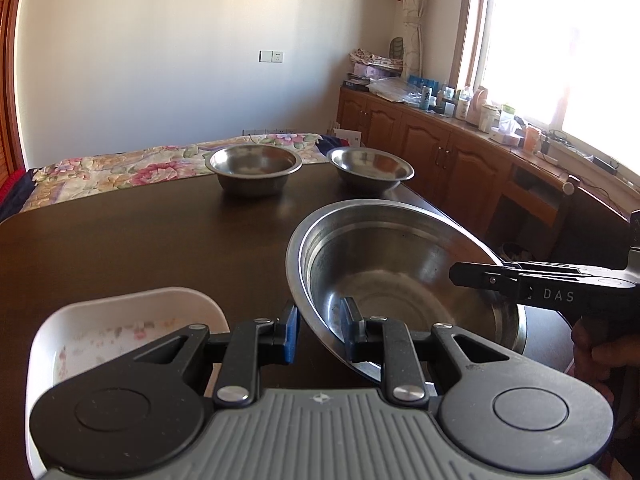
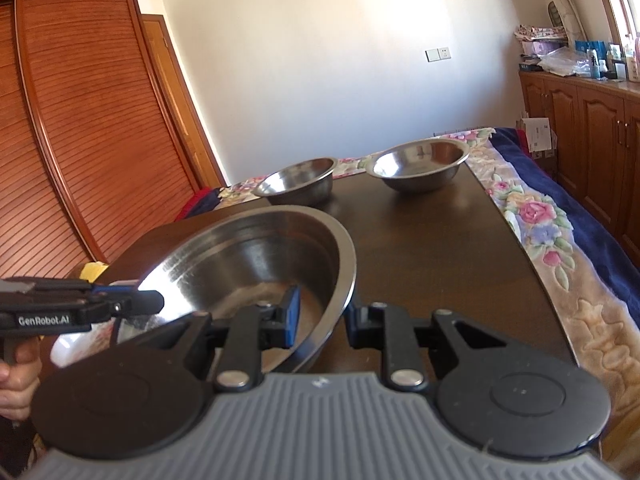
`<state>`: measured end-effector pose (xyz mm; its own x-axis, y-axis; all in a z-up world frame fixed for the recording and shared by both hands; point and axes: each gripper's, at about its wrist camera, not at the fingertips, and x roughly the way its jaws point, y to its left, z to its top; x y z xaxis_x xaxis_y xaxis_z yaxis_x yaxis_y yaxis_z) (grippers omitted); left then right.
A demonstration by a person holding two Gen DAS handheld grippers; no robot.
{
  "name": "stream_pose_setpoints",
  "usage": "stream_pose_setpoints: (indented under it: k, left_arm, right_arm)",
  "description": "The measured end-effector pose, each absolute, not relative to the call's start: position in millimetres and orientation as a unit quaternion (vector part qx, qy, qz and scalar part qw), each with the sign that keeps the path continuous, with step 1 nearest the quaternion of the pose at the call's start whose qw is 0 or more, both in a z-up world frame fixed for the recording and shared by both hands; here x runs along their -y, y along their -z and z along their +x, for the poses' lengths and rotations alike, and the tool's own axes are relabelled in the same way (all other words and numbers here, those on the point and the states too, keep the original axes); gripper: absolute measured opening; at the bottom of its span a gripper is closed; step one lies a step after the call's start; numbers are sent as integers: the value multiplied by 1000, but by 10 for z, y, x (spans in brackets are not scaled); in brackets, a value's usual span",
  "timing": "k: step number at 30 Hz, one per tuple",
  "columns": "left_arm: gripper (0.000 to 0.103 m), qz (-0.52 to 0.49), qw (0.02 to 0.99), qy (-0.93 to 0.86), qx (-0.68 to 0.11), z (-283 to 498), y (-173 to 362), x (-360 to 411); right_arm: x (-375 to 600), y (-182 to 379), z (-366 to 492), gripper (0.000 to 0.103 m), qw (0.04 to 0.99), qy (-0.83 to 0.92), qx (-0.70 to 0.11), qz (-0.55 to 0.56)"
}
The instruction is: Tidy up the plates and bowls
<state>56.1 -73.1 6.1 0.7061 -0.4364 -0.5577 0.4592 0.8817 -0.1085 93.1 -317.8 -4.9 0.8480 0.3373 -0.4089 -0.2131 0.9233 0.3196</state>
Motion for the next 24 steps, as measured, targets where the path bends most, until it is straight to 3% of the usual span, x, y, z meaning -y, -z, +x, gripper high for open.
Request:
stream_pose_setpoints:
  k: [24]
  left_arm:
    - [24,5,923,239,-303,460,52,597]
  right_arm:
    - [3053,116,849,25,953,-151,-243,103]
